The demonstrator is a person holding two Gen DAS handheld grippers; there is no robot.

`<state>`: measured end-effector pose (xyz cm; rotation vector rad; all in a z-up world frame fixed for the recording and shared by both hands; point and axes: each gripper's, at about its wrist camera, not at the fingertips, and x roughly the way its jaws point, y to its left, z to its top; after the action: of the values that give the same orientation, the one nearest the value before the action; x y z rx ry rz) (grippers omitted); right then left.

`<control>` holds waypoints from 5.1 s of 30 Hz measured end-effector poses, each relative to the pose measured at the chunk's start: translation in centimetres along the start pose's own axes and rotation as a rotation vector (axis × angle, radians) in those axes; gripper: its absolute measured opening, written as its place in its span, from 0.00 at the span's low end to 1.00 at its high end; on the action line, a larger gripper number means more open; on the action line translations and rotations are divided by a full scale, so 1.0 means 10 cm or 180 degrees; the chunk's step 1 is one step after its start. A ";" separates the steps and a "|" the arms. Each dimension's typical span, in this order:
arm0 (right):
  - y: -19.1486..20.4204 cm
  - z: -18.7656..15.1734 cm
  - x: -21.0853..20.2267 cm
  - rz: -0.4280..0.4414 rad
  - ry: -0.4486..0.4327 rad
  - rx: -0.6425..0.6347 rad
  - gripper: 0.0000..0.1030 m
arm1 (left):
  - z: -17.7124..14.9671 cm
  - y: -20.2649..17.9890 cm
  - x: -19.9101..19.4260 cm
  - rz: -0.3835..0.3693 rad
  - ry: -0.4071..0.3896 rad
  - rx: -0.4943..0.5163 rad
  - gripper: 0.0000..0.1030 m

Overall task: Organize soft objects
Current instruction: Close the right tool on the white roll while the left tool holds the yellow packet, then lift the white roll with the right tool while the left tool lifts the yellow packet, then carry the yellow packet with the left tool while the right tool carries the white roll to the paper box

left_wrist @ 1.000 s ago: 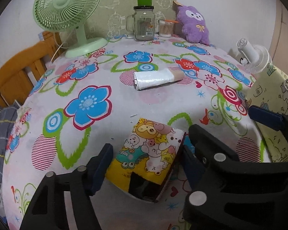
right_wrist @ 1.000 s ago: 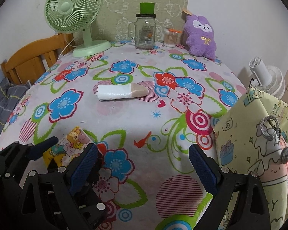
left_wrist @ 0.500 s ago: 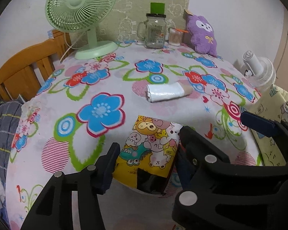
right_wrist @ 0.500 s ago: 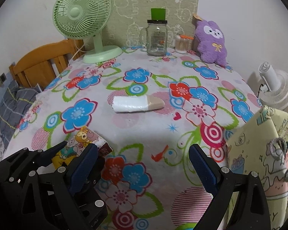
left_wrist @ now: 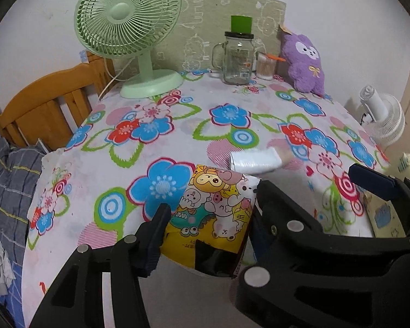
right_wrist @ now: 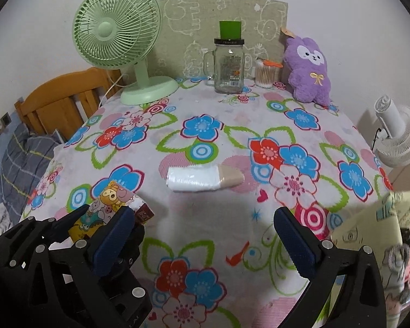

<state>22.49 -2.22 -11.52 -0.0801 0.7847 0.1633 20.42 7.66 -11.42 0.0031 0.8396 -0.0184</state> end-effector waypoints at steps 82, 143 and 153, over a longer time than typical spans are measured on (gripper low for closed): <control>0.00 -0.14 0.04 0.0098 0.0115 0.0026 0.50 | -0.16 -0.10 -0.14 0.0056 -0.0009 0.0130 0.54; -0.48 -0.57 -1.81 -0.0074 -0.0641 0.0250 0.50 | -0.52 -0.81 -1.70 -0.0074 -0.0845 0.0159 0.54; -0.74 -0.59 -2.00 -0.0220 -0.0760 0.0345 0.50 | -0.49 -1.10 -1.77 -0.0215 -0.0955 0.0285 0.54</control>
<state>5.77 -12.62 -1.47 0.0150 0.5505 0.0629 4.72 -3.04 -1.45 0.0550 0.5381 -0.1171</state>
